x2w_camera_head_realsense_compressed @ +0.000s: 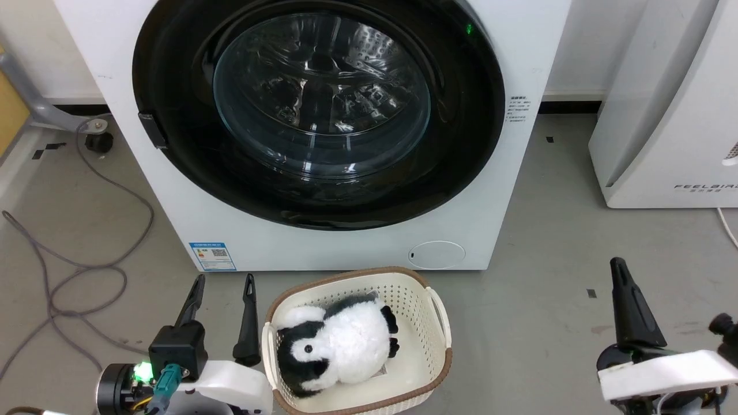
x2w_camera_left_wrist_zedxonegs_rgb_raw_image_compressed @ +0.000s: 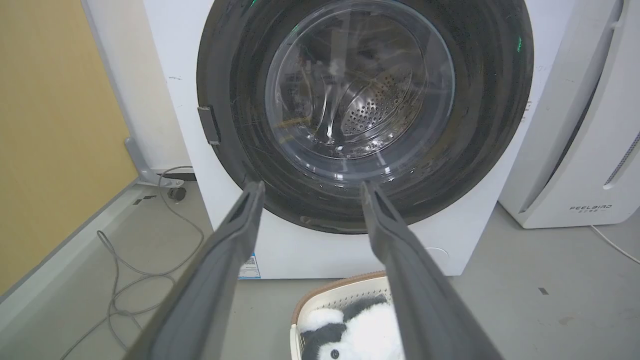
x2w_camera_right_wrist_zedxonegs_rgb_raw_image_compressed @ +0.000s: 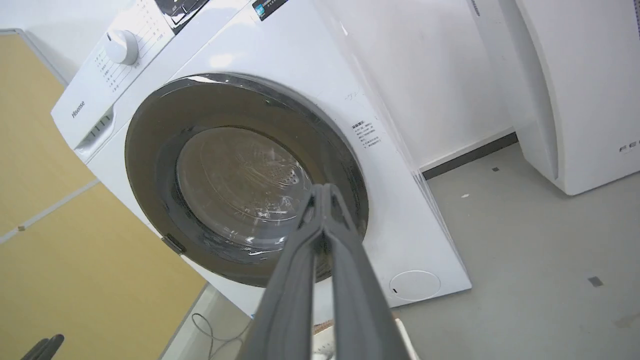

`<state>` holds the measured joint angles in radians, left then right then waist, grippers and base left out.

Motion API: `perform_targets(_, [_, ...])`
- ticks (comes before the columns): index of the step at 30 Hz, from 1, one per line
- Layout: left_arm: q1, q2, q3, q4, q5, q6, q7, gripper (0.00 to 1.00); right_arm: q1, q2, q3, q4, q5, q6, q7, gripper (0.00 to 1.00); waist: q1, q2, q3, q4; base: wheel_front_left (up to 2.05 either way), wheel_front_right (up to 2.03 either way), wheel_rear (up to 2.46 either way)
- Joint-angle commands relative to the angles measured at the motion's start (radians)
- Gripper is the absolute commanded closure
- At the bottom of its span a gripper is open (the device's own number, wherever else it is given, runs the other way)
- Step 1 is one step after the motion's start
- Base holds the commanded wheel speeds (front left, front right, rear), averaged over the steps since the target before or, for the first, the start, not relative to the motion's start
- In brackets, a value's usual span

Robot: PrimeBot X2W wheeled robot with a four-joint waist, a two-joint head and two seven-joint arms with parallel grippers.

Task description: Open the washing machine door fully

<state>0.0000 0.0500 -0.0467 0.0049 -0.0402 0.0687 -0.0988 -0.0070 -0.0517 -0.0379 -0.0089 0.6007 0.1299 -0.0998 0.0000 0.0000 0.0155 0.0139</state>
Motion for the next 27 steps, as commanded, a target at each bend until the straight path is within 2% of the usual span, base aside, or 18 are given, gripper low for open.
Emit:
perform_targets(1, [-0.016,0.0,-0.002,-0.005,-0.006,0.007,-0.01,0.0,-0.019,0.001,0.004,0.008,0.088,0.0,-0.01,1.0,0.0,0.0,0.002,0.002,0.0,0.0,0.0])
perform_targets(5, [-0.021,0.0,-0.006,-0.007,-0.01,0.013,-0.021,0.0,-0.039,0.001,-0.002,0.028,0.26,0.0,-0.011,1.0,0.0,0.0,0.012,0.008,0.0,0.0,0.0])
perform_targets(8, [-0.025,0.0,-0.008,-0.008,-0.011,0.015,-0.025,0.0,-0.051,0.001,-0.016,0.042,0.311,0.0,0.001,1.0,0.0,0.0,0.017,0.011,0.0,0.0,0.0])
perform_targets(11, [-0.035,0.0,-0.011,-0.009,-0.013,0.018,-0.033,0.0,-0.091,0.0,-0.057,0.082,0.408,0.0,0.035,1.0,0.0,0.0,0.032,0.02,0.0,0.0,0.0])
perform_targets(27, [-0.096,0.0,-0.028,-0.023,-0.024,0.038,-0.065,0.0,-0.341,-0.077,-0.163,0.266,0.626,0.0,0.122,1.0,0.0,0.0,0.128,0.066,0.0,0.0,0.0])
